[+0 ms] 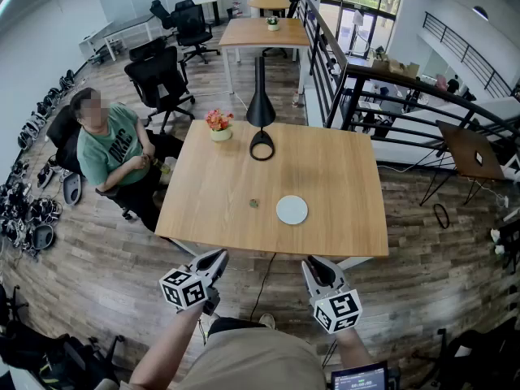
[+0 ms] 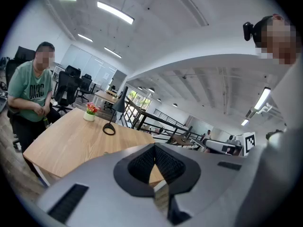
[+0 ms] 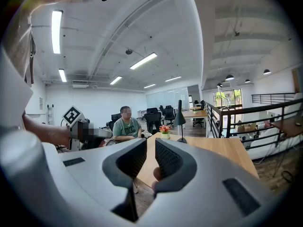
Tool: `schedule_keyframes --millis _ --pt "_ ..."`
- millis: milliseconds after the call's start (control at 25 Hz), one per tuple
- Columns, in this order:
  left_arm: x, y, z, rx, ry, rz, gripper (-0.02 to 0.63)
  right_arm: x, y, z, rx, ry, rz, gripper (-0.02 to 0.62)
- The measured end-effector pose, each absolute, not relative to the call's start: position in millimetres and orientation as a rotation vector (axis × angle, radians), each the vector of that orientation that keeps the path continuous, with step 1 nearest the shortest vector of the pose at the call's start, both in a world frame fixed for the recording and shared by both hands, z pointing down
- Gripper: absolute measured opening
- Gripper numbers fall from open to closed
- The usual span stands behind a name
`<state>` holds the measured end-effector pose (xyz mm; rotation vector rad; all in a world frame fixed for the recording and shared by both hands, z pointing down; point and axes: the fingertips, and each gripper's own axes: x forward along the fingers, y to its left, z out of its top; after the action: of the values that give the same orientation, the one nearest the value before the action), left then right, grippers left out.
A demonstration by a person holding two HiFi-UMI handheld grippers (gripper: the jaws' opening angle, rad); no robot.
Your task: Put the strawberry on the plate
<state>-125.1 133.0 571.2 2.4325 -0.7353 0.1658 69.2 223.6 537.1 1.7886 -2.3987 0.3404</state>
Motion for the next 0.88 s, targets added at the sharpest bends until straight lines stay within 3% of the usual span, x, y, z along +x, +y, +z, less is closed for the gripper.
schedule_keyframes --millis 880 --pt "-112 168 570 2.416 -0.700 0.190 0.003 70 254 534 1.759 -2.499 0.444 0.063"
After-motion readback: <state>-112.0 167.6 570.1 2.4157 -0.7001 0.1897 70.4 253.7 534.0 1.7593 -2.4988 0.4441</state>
